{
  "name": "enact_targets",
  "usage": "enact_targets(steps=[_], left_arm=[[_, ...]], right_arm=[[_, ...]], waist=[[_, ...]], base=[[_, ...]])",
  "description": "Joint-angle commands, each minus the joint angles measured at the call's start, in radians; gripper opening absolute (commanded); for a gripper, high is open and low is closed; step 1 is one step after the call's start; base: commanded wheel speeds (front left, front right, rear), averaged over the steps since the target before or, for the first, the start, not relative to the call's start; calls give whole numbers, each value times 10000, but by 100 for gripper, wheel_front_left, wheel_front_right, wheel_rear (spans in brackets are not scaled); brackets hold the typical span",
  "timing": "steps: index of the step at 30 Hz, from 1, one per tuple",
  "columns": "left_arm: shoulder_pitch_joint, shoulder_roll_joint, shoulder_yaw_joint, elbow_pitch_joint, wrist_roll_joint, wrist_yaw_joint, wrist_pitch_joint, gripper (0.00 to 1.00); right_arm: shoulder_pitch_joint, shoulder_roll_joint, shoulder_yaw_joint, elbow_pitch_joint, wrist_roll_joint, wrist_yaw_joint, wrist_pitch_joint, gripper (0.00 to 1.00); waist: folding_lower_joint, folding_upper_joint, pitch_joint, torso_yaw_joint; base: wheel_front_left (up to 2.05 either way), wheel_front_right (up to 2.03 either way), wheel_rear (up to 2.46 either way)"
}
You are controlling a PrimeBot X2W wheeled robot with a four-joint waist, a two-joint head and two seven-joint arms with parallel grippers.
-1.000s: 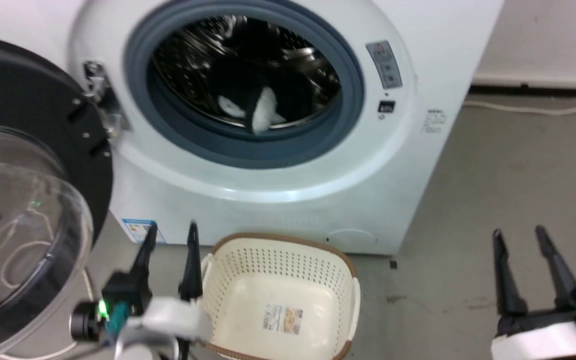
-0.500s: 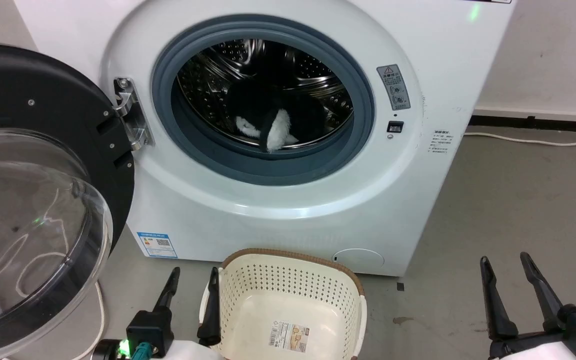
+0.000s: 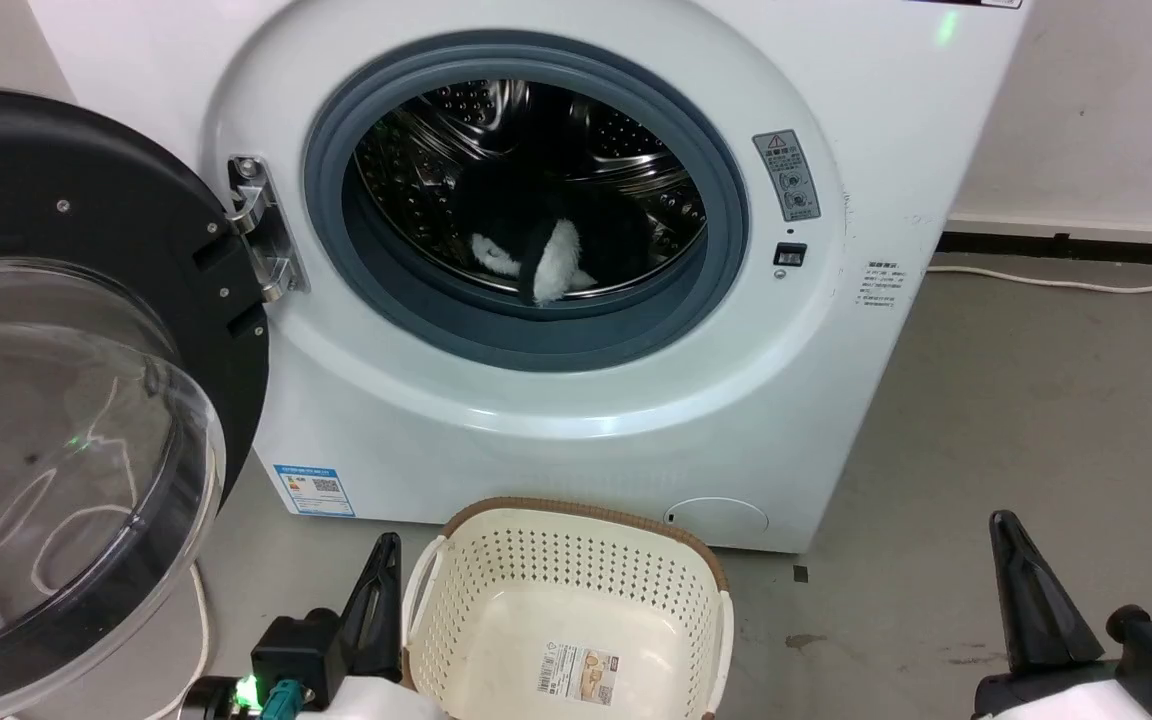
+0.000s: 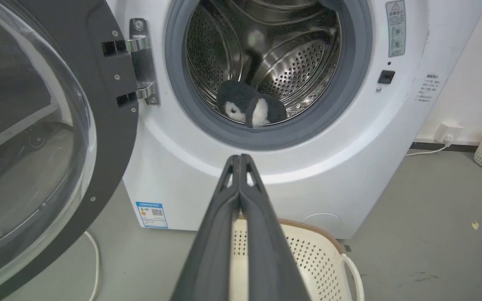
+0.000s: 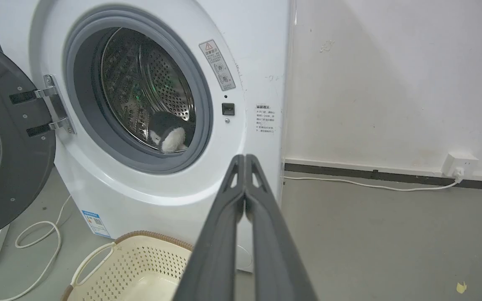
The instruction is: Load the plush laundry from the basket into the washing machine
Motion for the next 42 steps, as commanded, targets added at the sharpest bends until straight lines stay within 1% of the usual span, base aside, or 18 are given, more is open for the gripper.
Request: enact_targets(steps=[1, 42], left_arm=[[0, -1, 78, -102, 133, -24, 63, 0], [-2, -7, 600, -783, 741, -106, 983, 0]], right_arm=[[-58, 0, 36, -21, -71, -1, 64, 0], [-333, 1, 380, -105, -392, -4, 989, 0]], waist=[[0, 0, 2, -9], [0, 0, 23, -175]], base=[[0, 0, 0], [0, 0, 0]])
